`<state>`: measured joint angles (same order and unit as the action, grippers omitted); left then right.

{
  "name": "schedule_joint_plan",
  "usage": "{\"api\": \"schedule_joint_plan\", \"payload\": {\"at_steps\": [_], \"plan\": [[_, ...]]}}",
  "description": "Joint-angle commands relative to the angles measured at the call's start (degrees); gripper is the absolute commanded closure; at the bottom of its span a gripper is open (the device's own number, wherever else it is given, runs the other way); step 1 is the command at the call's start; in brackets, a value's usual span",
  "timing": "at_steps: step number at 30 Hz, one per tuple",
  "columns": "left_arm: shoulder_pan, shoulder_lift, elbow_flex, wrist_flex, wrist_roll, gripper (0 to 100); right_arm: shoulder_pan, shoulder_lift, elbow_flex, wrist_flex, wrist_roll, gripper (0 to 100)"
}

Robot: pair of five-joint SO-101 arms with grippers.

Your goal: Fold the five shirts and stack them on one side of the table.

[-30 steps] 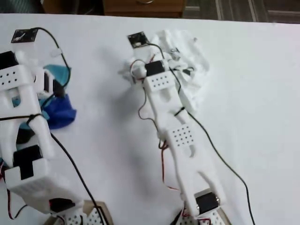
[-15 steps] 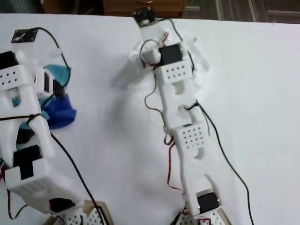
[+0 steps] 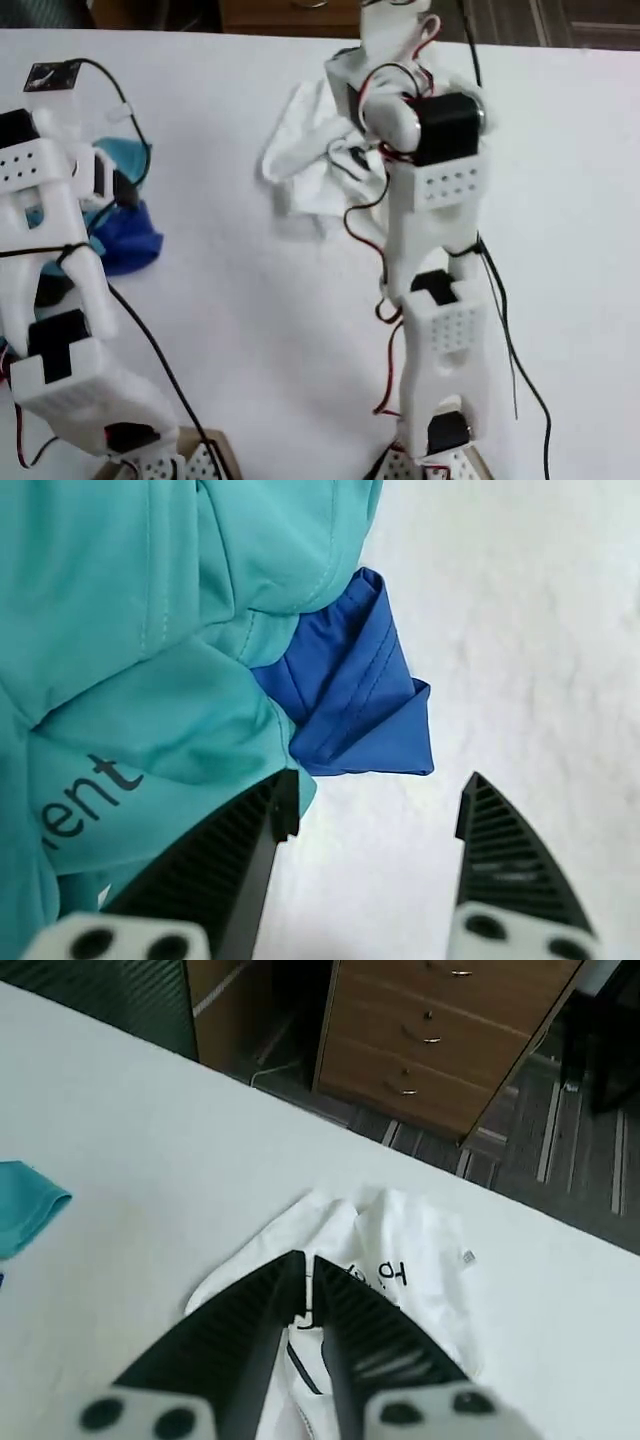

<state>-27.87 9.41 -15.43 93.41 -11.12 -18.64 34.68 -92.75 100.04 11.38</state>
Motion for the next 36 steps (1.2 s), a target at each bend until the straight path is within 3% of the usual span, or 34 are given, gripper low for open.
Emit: {"api": "schedule_joint_plan", "payload": {"at_steps": [1, 6, 10, 28, 32, 36], "plan": [[-0.2, -1.1, -0.6, 0.0, 0.5, 73, 0.2, -1.2, 5.9, 1.1, 0.4, 97.6], [-0.2, -1.1, -0.6, -0.1, 0.4, 73, -2.9, 6.7, 20.6, 0.9, 0.3, 83.8], [-0.3, -0.8, -0.6, -0.1, 0.4, 73, -6.6, 14.8, 23.9, 0.9, 0.4, 73.0], [-0.3, -0.7, -0.6, -1.0, 0.4, 73, -9.7, 30.0, 23.8, 0.8, 0.4, 71.7], [-0.3, -0.7, -0.6, -1.0, 0.4, 73, -9.7, 31.6, 23.8, 0.8, 0.4, 75.2], [-0.3, -0.7, -0.5, -1.0, 0.4, 73, -9.5, 31.5, 23.8, 0.7, 0.4, 99.7]]}}
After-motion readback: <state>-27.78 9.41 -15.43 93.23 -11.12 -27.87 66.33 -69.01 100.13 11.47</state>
